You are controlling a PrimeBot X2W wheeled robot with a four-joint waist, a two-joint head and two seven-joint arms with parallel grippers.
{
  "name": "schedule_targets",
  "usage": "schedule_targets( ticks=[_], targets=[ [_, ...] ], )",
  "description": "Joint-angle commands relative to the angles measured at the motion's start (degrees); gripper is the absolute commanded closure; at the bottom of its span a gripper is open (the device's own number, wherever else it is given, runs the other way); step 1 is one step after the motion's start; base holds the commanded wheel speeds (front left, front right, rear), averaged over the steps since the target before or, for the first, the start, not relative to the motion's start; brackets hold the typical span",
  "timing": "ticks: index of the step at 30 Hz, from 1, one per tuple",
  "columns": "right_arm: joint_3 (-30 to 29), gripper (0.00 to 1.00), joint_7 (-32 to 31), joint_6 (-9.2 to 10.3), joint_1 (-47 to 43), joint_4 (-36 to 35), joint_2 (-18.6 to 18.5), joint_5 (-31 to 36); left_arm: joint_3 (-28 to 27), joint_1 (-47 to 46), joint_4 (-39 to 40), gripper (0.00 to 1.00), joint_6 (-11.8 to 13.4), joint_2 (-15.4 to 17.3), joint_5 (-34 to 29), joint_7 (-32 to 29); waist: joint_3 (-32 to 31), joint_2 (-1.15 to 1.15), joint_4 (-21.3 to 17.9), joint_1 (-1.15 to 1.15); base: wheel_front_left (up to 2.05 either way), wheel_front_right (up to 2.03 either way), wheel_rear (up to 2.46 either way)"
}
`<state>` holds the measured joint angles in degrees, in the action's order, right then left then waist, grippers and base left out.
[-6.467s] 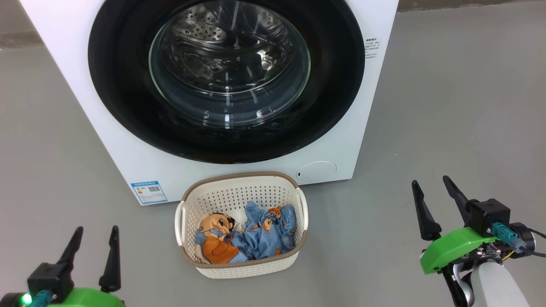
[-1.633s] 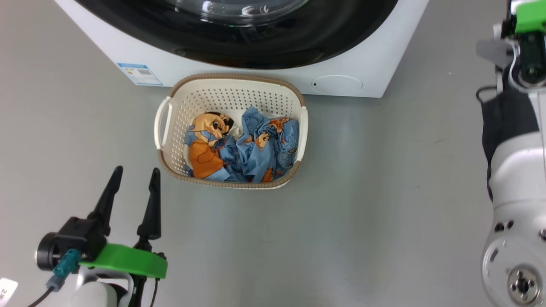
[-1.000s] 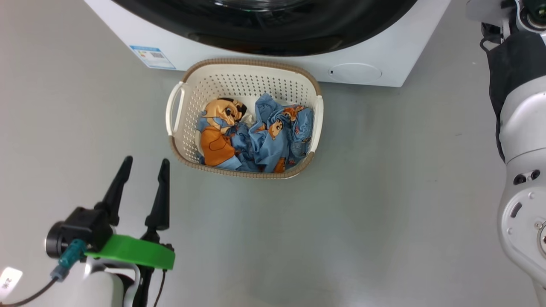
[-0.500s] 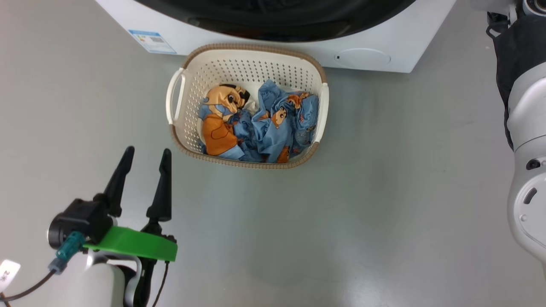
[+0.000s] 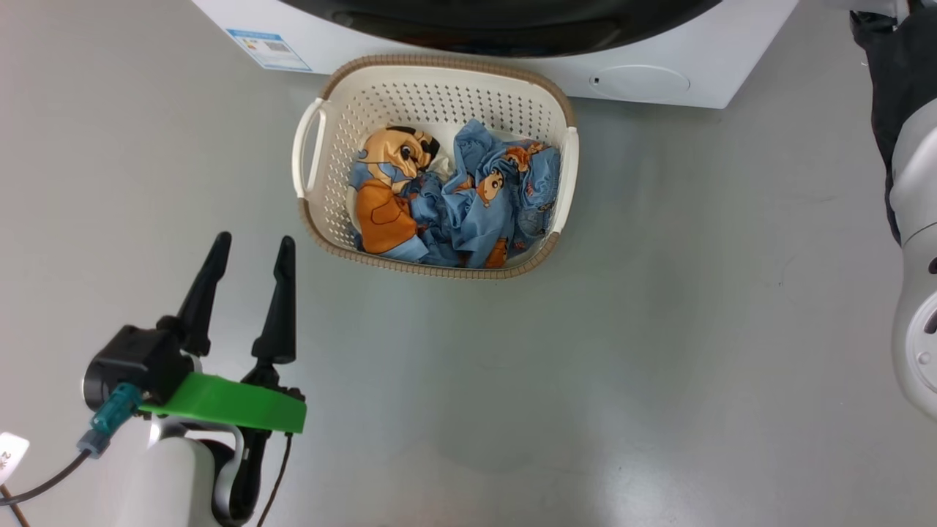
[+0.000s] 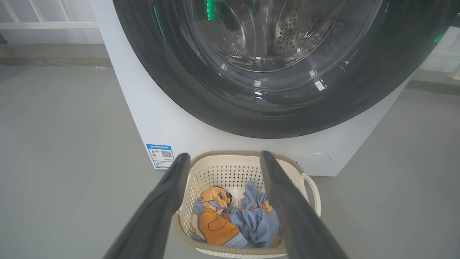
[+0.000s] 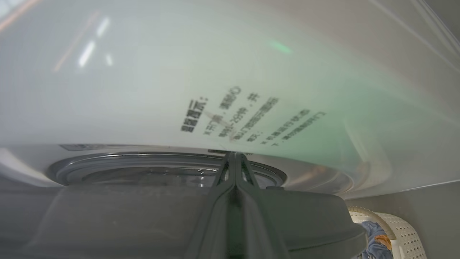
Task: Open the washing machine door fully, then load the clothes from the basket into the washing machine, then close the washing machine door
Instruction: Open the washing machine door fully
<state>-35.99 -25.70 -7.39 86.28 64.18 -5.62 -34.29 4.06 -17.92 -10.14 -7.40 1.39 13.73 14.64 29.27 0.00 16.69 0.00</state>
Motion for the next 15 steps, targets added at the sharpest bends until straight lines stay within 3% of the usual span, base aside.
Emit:
schedule_targets(
  ticks=[1,15],
  targets=[
    [0.4,1.00,-1.5,-0.10,2.4,-0.7,2.6,0.8,-1.9,-0.4,1.3,0.00,-0.1,1.5,0.4,0.4,-0.1,0.00,0.1,0.00,0.00,0.00,0.00],
    [1.3,1.00,-15.3,-0.10,-3.5,-6.9,2.7,-0.1,-2.6,-0.4,2.3,0.00,-0.1,1.5,-0.4,0.4,-1.1,0.00,-0.7,0.00,0.00,0.00,0.00]
  ],
)
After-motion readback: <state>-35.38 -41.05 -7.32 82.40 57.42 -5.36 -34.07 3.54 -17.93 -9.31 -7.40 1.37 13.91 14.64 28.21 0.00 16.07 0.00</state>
